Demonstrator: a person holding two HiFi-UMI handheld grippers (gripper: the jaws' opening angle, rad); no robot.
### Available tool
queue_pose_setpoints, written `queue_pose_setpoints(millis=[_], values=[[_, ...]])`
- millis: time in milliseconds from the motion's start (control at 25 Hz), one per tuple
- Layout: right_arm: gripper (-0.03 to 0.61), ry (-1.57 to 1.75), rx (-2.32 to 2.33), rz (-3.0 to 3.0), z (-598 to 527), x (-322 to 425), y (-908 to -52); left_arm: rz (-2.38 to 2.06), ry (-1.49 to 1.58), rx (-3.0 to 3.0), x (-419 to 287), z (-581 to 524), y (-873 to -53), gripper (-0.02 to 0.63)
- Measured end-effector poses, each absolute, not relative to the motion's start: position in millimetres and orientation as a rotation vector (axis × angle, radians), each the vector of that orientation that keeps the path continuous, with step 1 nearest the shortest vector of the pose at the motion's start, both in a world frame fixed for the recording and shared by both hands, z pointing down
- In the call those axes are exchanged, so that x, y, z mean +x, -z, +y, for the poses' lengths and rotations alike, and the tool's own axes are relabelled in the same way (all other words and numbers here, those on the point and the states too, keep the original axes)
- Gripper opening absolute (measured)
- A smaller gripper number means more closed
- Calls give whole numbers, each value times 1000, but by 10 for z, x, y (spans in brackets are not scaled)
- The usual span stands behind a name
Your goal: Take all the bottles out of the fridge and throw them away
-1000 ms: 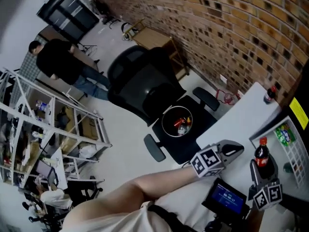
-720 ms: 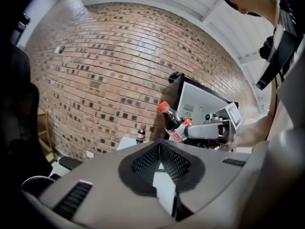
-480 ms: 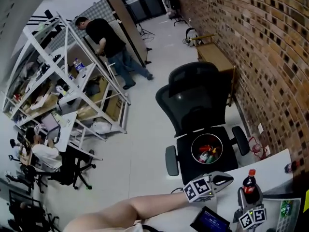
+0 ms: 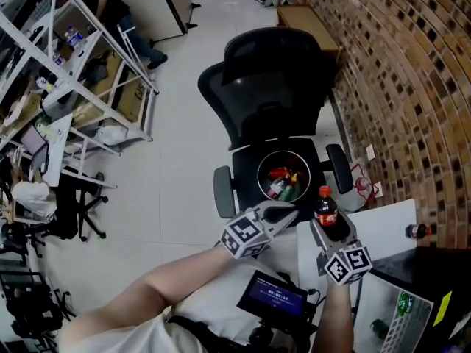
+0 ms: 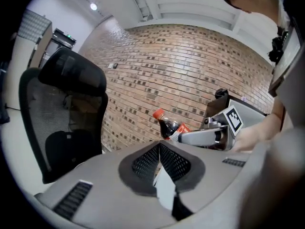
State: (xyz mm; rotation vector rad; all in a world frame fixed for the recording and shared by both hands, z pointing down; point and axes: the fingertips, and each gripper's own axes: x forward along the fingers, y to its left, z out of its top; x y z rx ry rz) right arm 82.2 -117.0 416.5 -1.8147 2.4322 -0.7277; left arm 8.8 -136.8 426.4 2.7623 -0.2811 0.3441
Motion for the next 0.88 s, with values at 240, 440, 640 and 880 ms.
queue_pose_setpoints(millis=[240,440,640,880], values=[[310,843,-1749,2533,-1601,569,-4526,-397,-356,2680,-147,-1692,-4568,8],[310,922,-1727,2603,-1974,382,-4875,-499,-368,2602,-366,-1954,-4846,8],[310,1021,-1729,2734,-2319,218,-5402,-559,-378,2533,-563,-2149,-5096,5],[310,1240,-1743,2833,-2496,96,-6135,-620,-407,2488,-687,-2334,-5380,5]])
